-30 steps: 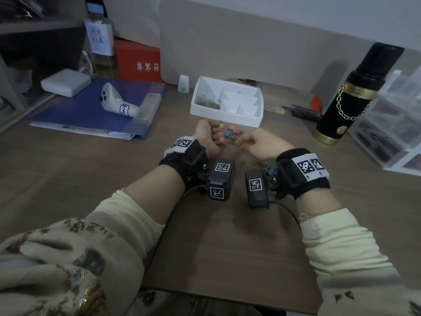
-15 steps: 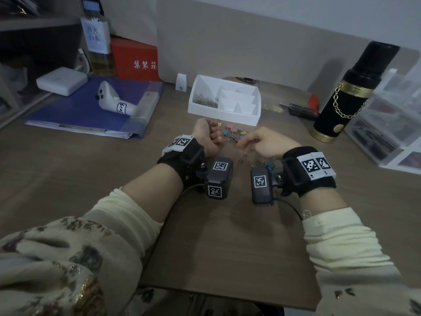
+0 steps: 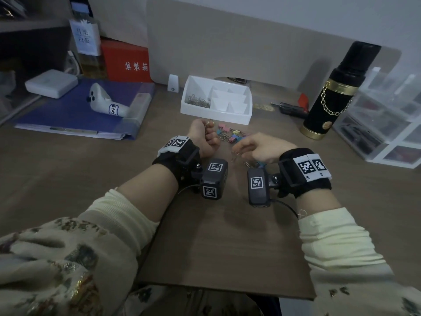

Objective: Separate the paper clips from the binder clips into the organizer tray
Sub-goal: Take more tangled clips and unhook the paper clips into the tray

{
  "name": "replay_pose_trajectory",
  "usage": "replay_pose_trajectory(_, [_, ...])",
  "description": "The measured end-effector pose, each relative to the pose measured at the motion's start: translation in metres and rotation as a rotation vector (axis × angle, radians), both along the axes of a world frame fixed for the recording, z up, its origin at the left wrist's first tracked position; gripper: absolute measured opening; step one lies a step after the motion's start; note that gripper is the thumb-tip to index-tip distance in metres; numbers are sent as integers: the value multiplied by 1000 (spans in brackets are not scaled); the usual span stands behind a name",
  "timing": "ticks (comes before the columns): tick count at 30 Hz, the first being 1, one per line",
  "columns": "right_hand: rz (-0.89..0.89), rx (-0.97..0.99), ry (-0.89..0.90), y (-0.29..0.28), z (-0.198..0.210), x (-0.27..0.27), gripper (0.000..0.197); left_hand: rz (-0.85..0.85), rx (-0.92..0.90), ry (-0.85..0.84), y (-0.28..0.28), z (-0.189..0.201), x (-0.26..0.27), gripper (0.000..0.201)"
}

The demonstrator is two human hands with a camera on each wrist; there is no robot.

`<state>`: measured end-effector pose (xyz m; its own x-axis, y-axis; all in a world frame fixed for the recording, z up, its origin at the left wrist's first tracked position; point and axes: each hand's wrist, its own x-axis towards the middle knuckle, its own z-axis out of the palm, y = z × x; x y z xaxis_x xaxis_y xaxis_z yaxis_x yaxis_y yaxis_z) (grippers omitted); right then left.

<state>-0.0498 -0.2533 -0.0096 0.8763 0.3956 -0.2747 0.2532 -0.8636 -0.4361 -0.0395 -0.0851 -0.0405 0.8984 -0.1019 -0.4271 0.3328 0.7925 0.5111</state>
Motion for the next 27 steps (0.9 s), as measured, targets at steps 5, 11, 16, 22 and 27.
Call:
replay_pose_trajectory(5, [-120, 71, -200, -9, 5, -4, 52, -9, 0, 3, -1, 0, -2, 36])
replay_pose_trajectory(11, [-234, -67, -176, -19, 2, 2, 39, -11, 13, 11, -3, 1, -4, 36])
replay_pose_trajectory(16, [-204, 12, -135, -14, 1, 0, 39, -19, 11, 12, -2, 0, -3, 36])
replay_pose_trajectory(22, [-254, 64, -201, -14, 4, -3, 43, -18, 11, 18, -1, 0, -2, 36])
replay_pose_trajectory(27, [-269, -40, -193, -16, 5, -6, 45, -27, 8, 20, -1, 0, -2, 35])
